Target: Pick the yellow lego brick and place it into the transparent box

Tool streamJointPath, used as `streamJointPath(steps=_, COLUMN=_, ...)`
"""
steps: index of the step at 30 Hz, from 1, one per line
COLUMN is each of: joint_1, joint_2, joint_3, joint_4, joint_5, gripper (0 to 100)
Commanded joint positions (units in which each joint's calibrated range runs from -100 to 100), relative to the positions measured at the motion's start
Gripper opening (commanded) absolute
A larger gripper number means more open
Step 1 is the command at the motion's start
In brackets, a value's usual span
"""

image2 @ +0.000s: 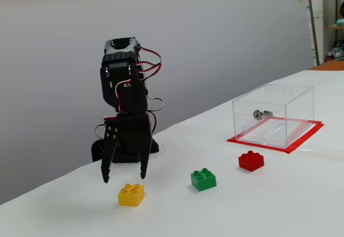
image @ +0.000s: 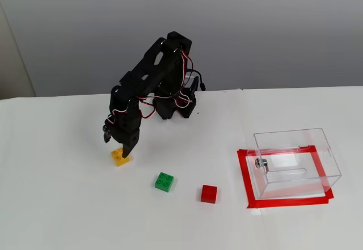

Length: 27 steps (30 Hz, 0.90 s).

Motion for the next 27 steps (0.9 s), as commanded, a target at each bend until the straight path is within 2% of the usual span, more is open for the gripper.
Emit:
streamJointPath(steps=1, joint_1=0.8, joint_2=0.4, joint_3=-1.9, joint_4=-0.5, joint_5=-1.3, gripper=30)
streamJointPath(steps=8, joint_1=0.3, joint_2=1.8, joint_3=-1.3, joint_4=-0.6, joint_5=-4.1, gripper=30)
streamJointPath(steps=27, joint_1=0.2, joint_2=11.6, joint_3=-1.4, joint_4=-5.4, joint_5=-4.0, gripper=29)
